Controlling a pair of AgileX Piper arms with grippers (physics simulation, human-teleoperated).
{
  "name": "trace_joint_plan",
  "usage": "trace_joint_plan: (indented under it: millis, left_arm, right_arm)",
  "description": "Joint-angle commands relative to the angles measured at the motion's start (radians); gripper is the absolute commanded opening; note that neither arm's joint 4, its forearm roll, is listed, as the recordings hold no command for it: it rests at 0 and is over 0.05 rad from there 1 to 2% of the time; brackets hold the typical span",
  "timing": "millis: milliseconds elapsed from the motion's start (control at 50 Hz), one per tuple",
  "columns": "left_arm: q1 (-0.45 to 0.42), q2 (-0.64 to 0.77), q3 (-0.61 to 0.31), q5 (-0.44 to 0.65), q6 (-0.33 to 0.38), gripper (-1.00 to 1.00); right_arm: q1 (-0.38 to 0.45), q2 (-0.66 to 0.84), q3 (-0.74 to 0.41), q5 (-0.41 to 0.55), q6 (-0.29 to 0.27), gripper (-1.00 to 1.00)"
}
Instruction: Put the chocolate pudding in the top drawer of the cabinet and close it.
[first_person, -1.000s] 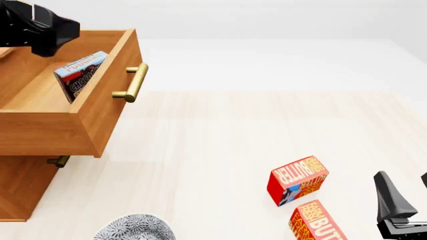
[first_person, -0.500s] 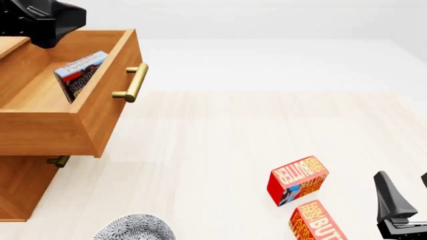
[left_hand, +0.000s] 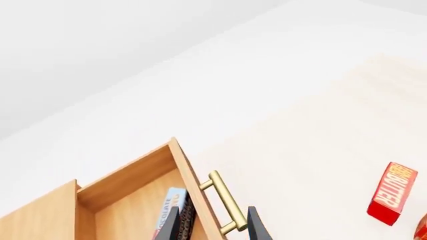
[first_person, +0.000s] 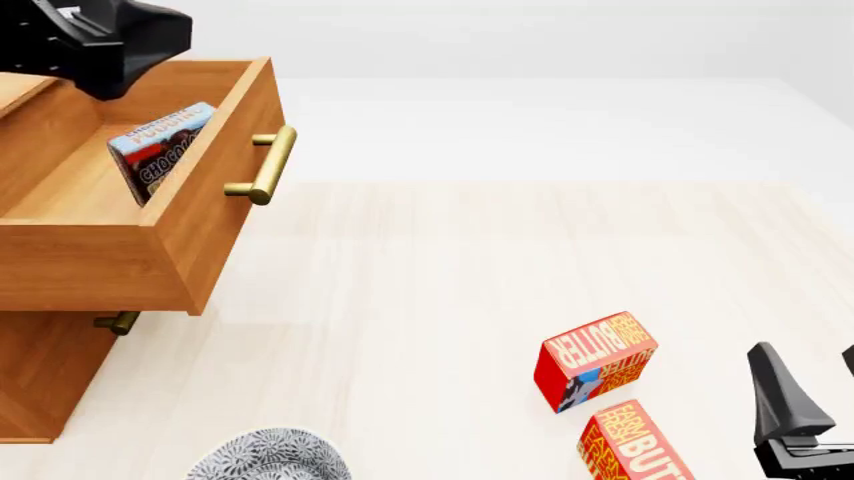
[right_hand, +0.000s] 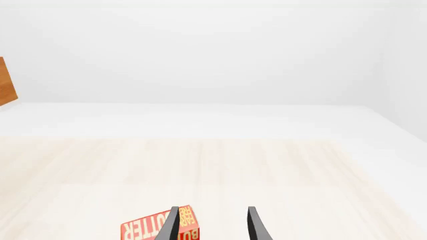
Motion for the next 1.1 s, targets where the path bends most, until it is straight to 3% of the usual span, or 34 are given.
trace_joint_plan:
  millis: [20,860,880,900,1100]
  left_arm:
    - [-0.030,0.001,0.001,-0.004,0.010,1.00]
    - [-0.217,0.047,-0.007,0.030,0.014,1.00]
    - [-0.242,-0.053,0.172,-0.044,0.015,1.00]
    - [-0.254,-0.072,0.203,-0.053,0.007,1.00]
    - [-0.307,-0.104,0.252,-0.041,0.010,1.00]
  right_arm:
    - [0.000,0.000,0.000,0.000,0.000,1.00]
    - [0.000,0.000,0.000,0.000,0.000,1.00]
    - [0.000,0.000,0.000,0.000,0.000,1.00]
    - [0.000,0.000,0.000,0.000,0.000,1.00]
    - [0.000,0.000,0.000,0.000,0.000,1.00]
